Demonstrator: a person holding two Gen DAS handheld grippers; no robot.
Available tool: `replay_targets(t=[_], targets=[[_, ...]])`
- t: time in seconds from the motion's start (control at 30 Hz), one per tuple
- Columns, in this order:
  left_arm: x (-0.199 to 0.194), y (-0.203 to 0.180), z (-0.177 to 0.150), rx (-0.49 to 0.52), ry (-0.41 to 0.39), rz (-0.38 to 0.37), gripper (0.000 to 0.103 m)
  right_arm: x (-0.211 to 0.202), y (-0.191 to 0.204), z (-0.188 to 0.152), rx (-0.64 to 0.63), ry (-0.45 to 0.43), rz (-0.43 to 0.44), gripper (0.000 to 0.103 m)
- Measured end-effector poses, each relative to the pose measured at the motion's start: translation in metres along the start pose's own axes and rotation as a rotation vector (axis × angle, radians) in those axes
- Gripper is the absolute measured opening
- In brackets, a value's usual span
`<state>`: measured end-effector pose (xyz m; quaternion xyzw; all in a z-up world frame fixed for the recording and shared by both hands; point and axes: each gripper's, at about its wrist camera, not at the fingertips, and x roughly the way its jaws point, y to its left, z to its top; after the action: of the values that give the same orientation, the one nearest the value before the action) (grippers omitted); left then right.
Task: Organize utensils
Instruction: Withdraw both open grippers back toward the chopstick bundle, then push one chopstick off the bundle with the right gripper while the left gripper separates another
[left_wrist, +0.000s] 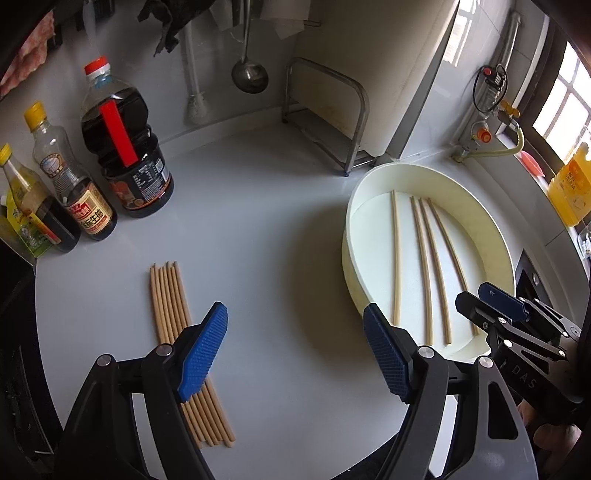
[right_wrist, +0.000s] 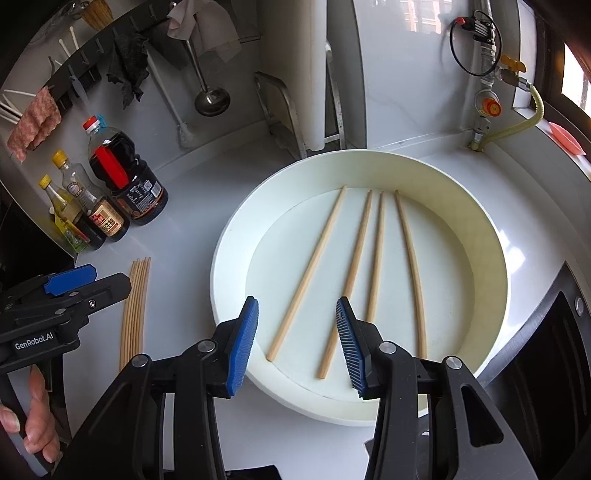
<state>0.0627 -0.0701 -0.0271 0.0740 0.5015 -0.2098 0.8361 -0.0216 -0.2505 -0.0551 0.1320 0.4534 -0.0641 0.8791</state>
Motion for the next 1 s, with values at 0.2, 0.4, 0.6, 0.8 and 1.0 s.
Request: replay_targets(t=[0.2,0.4,0.6,0.8,1.0], targets=[[-0.011,0.032,-0.010,-0.055,-0.017,0.012,0.074,0.001,0.033,-0.001,-0.063,0.005,0.017,0.045],[-0.019,0.059,-0.017,-0.099,-0.034,0.025,0.074,0.004,0.063,0.000,-0.115,0.010,0.029,0.046],[-0.024,0.089,-0.030,-0.128,-0.037,0.046,0.074,0.014,0.091,-0.004,-0.154,0.023,0.039,0.047],[-0.024,0.121,-0.045,-0.167,-0.025,0.065,0.074,0.028,0.126,-0.011,-0.194,0.046,0.059,0.047],[-0.017,0.148,-0.057,-0.202,-0.003,0.084,0.075,0.042,0.154,-0.020,-0.231,0.076,0.081,0.047]])
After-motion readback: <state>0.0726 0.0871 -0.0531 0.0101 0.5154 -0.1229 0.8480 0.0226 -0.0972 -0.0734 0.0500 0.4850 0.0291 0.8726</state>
